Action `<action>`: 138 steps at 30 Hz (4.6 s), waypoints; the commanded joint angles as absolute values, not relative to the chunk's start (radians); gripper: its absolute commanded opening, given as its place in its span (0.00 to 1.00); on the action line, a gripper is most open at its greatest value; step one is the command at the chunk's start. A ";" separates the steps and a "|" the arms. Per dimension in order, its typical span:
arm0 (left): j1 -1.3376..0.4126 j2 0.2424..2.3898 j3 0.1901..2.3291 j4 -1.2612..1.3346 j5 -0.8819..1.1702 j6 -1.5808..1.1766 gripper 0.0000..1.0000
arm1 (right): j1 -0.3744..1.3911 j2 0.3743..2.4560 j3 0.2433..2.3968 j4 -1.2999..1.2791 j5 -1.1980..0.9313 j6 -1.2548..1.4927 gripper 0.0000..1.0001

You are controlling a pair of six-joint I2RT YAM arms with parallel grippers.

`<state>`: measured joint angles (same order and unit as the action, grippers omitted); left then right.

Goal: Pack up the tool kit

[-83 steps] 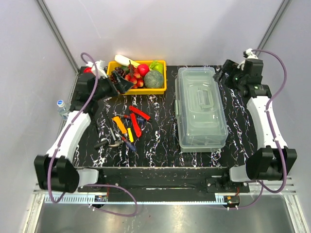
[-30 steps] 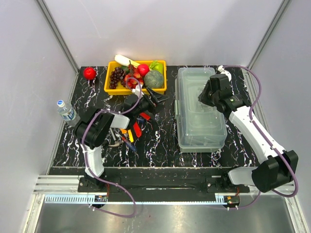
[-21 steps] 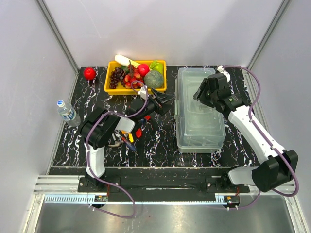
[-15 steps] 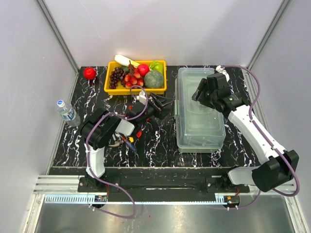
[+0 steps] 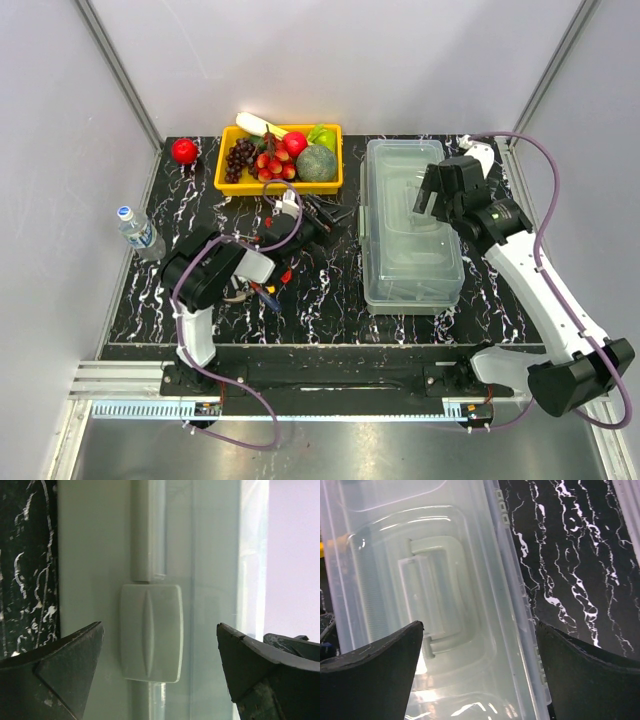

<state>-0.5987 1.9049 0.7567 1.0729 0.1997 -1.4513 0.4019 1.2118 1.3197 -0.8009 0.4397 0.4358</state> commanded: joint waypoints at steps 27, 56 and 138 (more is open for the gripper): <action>-0.640 1.964 0.821 1.092 0.226 -1.548 0.99 | 0.308 1.247 1.264 -0.885 0.118 0.779 0.76; -0.603 2.129 0.877 1.454 0.414 -1.580 0.91 | 0.356 1.354 1.413 -0.693 -0.092 0.298 0.81; -0.560 1.943 0.788 1.213 0.399 -1.333 0.95 | 0.420 1.465 1.267 -0.773 0.275 0.368 0.74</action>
<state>-0.5663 1.9015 0.7845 0.9928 0.3634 -1.2808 0.4183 1.4330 1.3338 -0.5880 0.2710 0.3382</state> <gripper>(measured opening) 0.932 0.741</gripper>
